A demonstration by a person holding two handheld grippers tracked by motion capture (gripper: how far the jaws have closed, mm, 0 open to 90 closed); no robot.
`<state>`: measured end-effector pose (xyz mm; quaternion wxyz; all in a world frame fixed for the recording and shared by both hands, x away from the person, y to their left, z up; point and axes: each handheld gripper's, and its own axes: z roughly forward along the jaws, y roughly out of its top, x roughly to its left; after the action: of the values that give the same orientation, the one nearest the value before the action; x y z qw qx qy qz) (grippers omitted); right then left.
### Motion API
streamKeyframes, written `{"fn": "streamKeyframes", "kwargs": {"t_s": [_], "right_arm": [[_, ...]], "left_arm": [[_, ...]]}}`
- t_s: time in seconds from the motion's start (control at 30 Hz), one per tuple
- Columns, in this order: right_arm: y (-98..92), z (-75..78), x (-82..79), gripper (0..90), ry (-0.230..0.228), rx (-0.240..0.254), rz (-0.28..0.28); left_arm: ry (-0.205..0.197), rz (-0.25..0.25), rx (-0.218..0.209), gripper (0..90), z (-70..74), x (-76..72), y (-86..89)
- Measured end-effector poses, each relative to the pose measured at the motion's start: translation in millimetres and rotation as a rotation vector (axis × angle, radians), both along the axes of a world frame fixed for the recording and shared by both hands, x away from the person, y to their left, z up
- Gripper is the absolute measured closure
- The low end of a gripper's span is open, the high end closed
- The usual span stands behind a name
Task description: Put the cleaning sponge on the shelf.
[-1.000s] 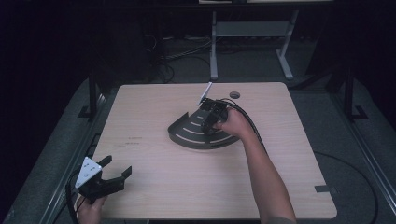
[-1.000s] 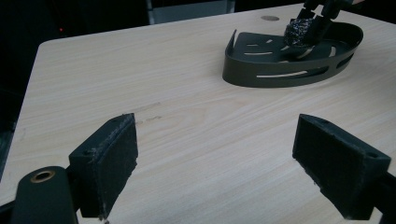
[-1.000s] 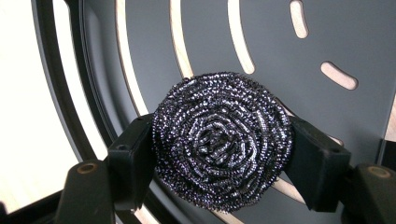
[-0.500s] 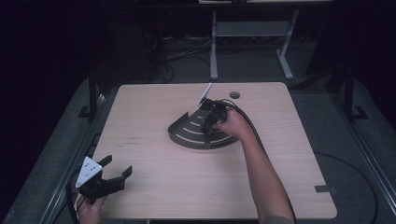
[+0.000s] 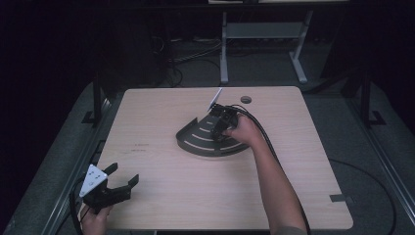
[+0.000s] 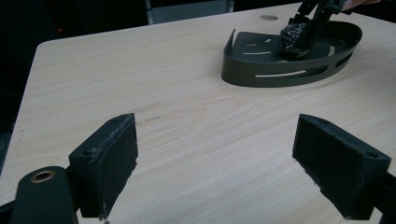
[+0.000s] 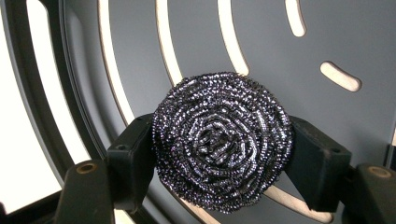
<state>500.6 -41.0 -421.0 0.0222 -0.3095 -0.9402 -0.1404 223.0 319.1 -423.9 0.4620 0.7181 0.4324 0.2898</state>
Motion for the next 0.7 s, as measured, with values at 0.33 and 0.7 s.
{"fn": "streamKeyframes", "kwargs": {"t_s": [0.33, 0.7], "right_arm": [[-7.3, -4.2, 0.7, 29.6, -0.001, 0.015, -0.026], [-9.7, 0.6, 1.0, 21.2, -0.024, 0.027, -0.041]], "left_arm": [[0.003, -0.002, 0.000, 13.3, -0.4, 0.5, -0.2], [0.004, -0.001, 0.000, 13.3, -0.7, 0.7, -0.2]]}}
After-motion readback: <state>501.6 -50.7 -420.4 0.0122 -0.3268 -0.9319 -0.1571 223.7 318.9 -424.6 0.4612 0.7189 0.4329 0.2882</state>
